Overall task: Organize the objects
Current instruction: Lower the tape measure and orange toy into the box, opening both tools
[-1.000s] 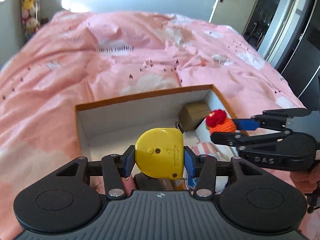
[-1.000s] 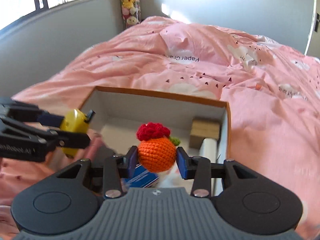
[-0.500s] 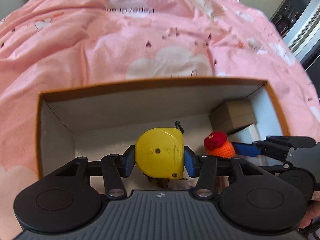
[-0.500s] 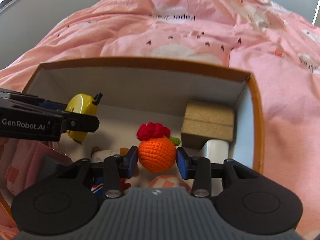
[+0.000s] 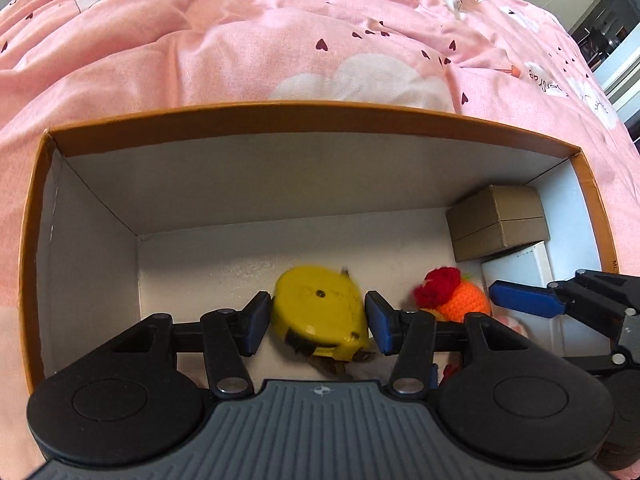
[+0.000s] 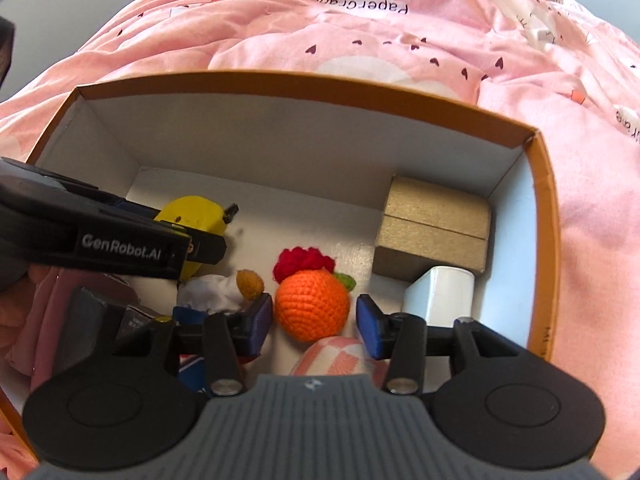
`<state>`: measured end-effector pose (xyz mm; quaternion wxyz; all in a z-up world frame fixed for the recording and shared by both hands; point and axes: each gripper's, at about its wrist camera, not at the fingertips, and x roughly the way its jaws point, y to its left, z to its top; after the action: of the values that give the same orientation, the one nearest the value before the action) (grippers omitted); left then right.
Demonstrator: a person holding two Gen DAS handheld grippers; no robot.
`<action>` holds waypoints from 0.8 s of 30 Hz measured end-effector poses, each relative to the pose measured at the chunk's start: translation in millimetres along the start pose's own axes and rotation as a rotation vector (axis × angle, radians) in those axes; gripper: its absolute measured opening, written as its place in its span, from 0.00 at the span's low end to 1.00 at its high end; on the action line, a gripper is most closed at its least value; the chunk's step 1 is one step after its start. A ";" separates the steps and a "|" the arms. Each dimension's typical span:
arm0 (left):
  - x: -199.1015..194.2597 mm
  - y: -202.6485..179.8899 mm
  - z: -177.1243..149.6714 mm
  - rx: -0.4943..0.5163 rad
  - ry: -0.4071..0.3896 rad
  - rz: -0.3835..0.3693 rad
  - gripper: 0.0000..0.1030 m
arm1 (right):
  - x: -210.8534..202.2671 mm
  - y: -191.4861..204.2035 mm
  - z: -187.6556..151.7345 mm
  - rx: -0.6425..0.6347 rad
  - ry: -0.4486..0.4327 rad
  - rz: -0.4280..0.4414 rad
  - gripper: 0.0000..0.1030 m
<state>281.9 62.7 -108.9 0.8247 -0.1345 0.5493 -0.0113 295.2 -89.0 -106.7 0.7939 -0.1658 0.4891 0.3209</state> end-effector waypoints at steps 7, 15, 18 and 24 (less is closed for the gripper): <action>-23.6 1.6 0.3 -0.016 -0.074 -0.011 0.62 | -20.6 4.4 -6.2 -0.025 -0.042 -0.015 0.51; -74.0 -24.7 -25.5 0.069 -0.216 0.011 0.60 | -57.5 11.4 -17.6 -0.005 -0.125 -0.008 0.51; -102.2 -33.5 -44.4 0.099 -0.286 0.037 0.60 | -80.8 17.9 -25.7 0.009 -0.184 -0.009 0.52; -167.4 -52.3 -72.8 0.175 -0.389 0.052 0.61 | -139.2 37.6 -37.1 0.011 -0.286 -0.021 0.56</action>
<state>156.1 24.8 28.2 0.9238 -0.0478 0.3798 -0.0111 201.1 -131.0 0.8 0.8597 -0.1192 0.3710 0.3302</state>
